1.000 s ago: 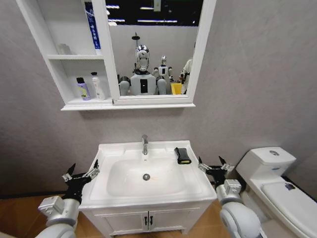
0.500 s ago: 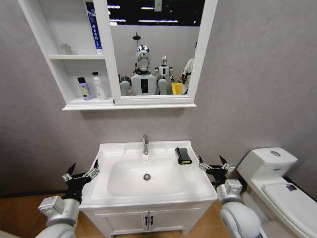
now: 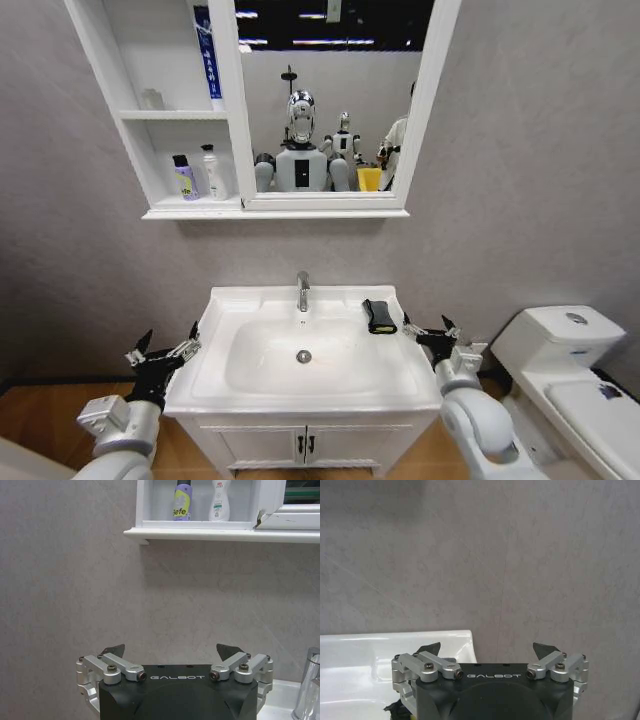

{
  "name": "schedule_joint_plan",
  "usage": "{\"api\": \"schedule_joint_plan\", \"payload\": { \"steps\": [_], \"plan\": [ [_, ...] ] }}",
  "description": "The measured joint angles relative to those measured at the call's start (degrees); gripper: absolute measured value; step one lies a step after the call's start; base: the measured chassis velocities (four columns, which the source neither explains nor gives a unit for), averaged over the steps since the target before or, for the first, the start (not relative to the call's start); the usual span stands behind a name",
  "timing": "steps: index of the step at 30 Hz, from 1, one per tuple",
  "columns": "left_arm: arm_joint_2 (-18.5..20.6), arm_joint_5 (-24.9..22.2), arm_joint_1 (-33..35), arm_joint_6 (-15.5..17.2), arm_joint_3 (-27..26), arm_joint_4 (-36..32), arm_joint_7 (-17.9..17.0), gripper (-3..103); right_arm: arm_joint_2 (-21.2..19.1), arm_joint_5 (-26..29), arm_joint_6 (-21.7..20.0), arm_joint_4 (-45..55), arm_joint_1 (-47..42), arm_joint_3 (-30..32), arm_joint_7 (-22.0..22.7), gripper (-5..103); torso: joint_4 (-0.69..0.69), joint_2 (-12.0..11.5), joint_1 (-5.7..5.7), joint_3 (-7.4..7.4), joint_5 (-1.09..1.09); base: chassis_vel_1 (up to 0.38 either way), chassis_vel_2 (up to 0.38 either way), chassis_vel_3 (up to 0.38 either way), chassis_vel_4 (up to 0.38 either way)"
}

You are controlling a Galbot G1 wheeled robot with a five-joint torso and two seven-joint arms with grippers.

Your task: Move facial cleanser and shampoo from washbasin to cabinet, then wipe washbasin with towel.

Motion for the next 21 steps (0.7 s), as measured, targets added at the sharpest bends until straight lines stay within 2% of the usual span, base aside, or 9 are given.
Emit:
{"api": "schedule_joint_plan", "payload": {
  "steps": [3,4,6,7,9,17,18,19,21],
  "plan": [
    [0.0,0.0,0.01,0.0,0.0,0.0,-0.01,100,-5.31,6.76,-4.13,-4.31,5.98,-1.62,0.63,100,0.0,0.0,0.0,0.0,-0.01,0.0,0.0,0.0,0.0],
    [0.0,0.0,0.01,0.0,0.0,0.0,-0.01,100,-5.31,6.76,-4.13,-4.31,5.98,-1.62,0.63,100,0.0,0.0,0.0,0.0,-0.01,0.0,0.0,0.0,0.0],
    [0.0,0.0,0.0,0.0,0.0,0.0,-0.01,100,-8.24,11.51,-6.39,-7.8,10.11,-3.42,0.4,100,0.0,0.0,0.01,0.0,-0.02,0.0,0.0,0.0,0.0],
    [0.0,0.0,0.0,0.0,0.0,0.0,-0.01,100,-8.24,11.51,-6.39,-7.8,10.11,-3.42,0.4,100,0.0,0.0,0.01,0.0,-0.02,0.0,0.0,0.0,0.0],
    [0.0,0.0,0.0,0.0,0.0,0.0,0.0,100,-9.72,16.21,-8.47,-11.05,13.53,-5.91,0.94,100,-0.01,0.0,0.01,0.0,-0.01,0.0,0.0,0.0,0.0],
    [-0.01,0.0,0.0,0.0,0.0,0.0,0.0,100,-10.76,23.35,-10.46,-19.04,22.14,-13.96,1.82,100,0.0,0.0,0.01,0.0,-0.02,0.0,0.0,0.0,0.0],
    [0.0,0.0,0.0,0.0,0.0,0.0,0.0,100,-10.72,24.22,-10.76,-19.73,23.09,-14.83,2.24,100,0.0,0.0,0.01,0.0,-0.02,0.0,0.0,0.0,0.0],
    [0.0,0.0,0.0,0.0,0.0,0.0,0.0,100,-9.83,27.1,-12.01,-23.12,27.07,-18.35,5.23,100,0.01,0.0,0.01,0.0,-0.02,0.0,0.0,0.0,0.0],
    [0.0,0.0,0.0,0.0,0.0,0.0,0.0,100,-9.66,27.47,-12.2,-23.91,27.82,-18.95,5.59,100,0.01,0.0,0.0,0.0,-0.02,0.0,0.0,0.0,0.0]
  ]
}}
